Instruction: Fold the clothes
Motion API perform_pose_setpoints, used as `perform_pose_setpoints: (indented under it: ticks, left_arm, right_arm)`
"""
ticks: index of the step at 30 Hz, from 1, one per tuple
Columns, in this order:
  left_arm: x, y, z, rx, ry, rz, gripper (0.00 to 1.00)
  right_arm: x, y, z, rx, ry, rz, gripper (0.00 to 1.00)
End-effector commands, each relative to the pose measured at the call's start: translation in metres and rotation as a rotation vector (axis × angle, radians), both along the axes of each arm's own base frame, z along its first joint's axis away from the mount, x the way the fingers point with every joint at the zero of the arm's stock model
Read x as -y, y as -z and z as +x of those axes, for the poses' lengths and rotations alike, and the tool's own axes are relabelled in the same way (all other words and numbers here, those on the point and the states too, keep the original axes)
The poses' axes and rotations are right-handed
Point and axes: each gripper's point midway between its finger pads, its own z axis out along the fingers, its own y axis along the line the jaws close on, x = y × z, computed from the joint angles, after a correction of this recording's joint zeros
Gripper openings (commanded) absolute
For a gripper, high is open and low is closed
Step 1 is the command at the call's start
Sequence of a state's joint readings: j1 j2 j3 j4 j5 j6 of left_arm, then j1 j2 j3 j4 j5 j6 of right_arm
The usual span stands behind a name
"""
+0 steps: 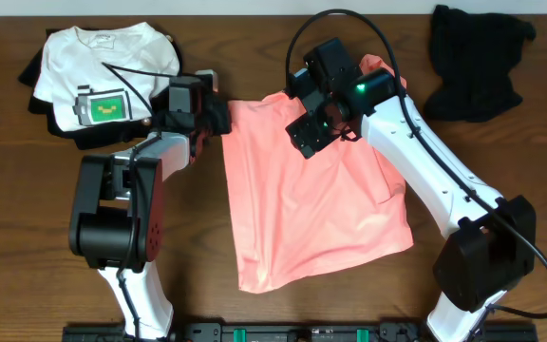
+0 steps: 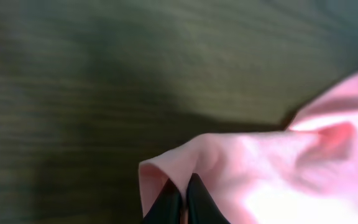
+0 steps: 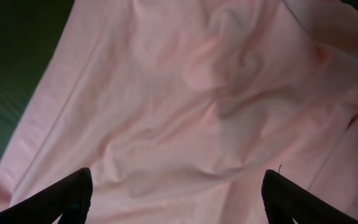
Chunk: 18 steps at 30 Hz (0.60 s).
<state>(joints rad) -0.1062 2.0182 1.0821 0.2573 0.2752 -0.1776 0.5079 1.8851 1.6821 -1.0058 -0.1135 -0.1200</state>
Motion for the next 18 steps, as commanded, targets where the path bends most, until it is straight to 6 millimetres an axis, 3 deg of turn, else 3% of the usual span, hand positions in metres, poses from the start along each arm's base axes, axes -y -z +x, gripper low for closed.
perform_pose_setpoints:
  ticks: [1, 7, 14, 18]
  left_arm:
    - [-0.023, -0.015, 0.017, 0.059, -0.081, 0.018, 0.06]
    - [-0.052, -0.038, 0.031, 0.113, -0.142, 0.009, 0.06]
    - [-0.061, -0.042, 0.031, 0.111, -0.163, 0.007, 0.06]
    - [-0.061, -0.036, 0.025, 0.069, -0.185, -0.017, 0.06]
  right_arm:
    - [-0.003, -0.012, 0.0, 0.021, 0.005, 0.023, 0.85]
    - [0.011, -0.014, 0.014, 0.081, 0.057, -0.036, 0.84]
    - [0.042, -0.03, 0.073, 0.271, 0.222, -0.046, 0.88]
    - [0.071, -0.026, 0.111, 0.322, 0.345, -0.002, 0.88]
